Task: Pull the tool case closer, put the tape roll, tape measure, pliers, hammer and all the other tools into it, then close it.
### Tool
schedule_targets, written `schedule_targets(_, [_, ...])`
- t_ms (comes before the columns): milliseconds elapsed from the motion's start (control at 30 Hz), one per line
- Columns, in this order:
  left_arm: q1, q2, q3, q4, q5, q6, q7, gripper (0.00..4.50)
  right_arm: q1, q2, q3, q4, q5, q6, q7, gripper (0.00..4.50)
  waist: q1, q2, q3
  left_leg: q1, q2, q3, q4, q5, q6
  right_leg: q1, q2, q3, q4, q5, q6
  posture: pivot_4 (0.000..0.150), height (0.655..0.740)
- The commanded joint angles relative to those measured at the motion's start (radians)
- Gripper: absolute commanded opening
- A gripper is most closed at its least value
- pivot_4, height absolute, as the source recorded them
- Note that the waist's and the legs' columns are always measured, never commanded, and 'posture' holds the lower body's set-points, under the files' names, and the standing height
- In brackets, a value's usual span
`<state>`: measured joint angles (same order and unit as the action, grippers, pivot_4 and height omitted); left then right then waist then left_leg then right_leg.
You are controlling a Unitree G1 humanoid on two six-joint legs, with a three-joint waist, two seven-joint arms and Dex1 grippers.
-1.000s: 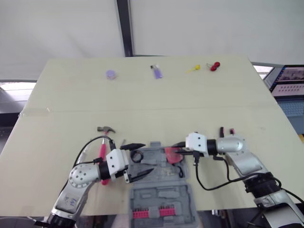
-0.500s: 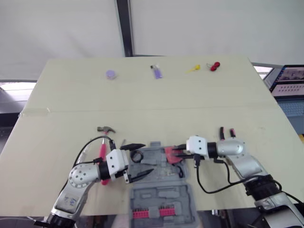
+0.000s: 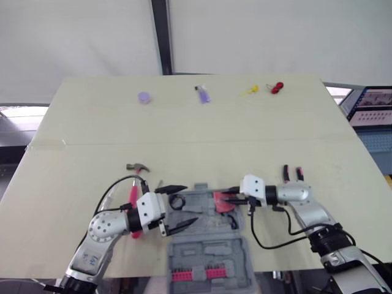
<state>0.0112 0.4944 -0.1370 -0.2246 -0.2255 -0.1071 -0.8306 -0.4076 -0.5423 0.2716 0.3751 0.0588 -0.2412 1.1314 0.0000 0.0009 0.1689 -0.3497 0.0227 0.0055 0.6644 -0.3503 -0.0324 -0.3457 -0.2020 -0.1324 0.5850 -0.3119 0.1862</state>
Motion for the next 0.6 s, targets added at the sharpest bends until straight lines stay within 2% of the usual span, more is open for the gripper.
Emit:
schedule_targets(33, [0.011, 0.010, 0.009, -0.033, 0.003, -0.006, 0.003, 4.50, 0.049, -0.004, 0.046, 0.115, -0.080, -0.007, -0.019, 0.91, 0.000, -0.001, -0.001, 0.001, 0.000, 0.000, 0.000, 0.000, 0.000, 0.001, 0.000, 0.000, 0.000, 0.000, 0.000, 0.150, 0.7400])
schedule_targets(333, [0.007, 0.010, 0.005, -0.028, 0.001, -0.003, 0.000, 4.50, 0.048, 0.004, 0.112, 0.243, -0.152, 0.054, -0.072, 0.91, -0.001, -0.006, -0.027, 0.017, 0.005, 0.001, -0.003, -0.004, -0.003, 0.017, 0.005, 0.000, -0.006, 0.000, -0.001, 0.150, 0.7400])
schedule_targets(600, [0.003, 0.015, 0.002, -0.023, -0.003, 0.001, -0.006, 4.50, 0.051, 0.015, 0.140, 0.266, -0.156, 0.113, -0.064, 0.91, -0.001, -0.003, -0.047, 0.022, 0.008, 0.000, -0.003, -0.008, -0.004, 0.024, 0.008, -0.001, -0.012, -0.001, -0.002, 0.150, 0.7400])
